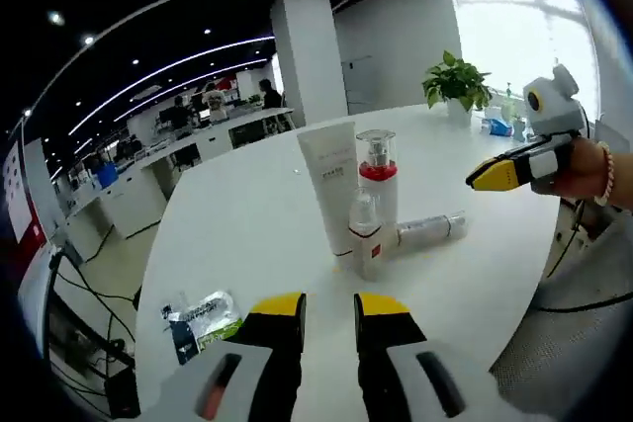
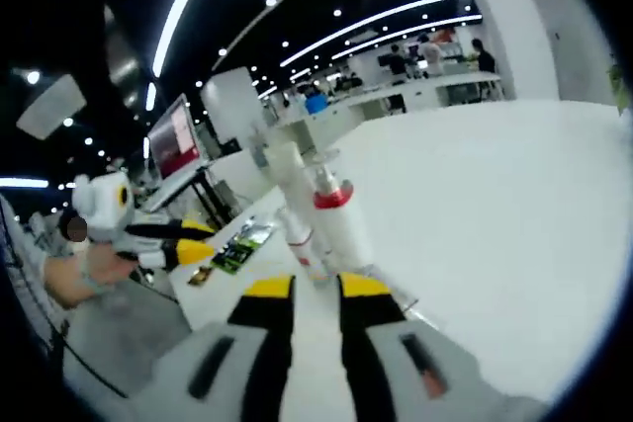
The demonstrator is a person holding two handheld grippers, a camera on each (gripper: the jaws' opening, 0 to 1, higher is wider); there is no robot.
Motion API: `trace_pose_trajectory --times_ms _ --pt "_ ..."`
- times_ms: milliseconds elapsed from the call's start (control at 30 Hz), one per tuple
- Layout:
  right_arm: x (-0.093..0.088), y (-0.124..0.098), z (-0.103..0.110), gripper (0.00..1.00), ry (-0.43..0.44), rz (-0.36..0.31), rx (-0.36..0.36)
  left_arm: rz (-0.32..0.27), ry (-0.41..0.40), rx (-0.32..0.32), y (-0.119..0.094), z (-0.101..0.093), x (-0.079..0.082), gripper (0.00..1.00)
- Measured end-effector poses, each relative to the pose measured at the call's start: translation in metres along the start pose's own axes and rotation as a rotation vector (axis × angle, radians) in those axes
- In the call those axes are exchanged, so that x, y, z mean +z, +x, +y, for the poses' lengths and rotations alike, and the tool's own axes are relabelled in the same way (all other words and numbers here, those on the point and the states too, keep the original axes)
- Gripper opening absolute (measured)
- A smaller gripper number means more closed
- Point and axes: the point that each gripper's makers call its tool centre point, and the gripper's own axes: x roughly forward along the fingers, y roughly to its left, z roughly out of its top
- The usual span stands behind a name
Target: Arrange the skincare products in the storage area until every visible bottle or jar stands upright without overlapping.
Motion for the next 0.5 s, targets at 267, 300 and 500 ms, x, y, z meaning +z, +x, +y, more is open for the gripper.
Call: trace_pose_trajectory --times_ms 267,300,500 --pt "-0.012 0.008 -0.062 0.27 -0.145 0.141 -0.094 0.036 0.026 -0.04 0.007 -0.014 -0.006 0.21" --pt "-0.016 0.012 -0.062 0.28 -0.148 0.168 -0.072 0.043 0.023 -0.045 0.008 -0.015 -0.008 0.21" --pt "-0.044 0.034 -0.061 0.35 -0.223 0.318 0.009 0.07 0.023 -0.062 0.01 -0.02 -0.014 0.21"
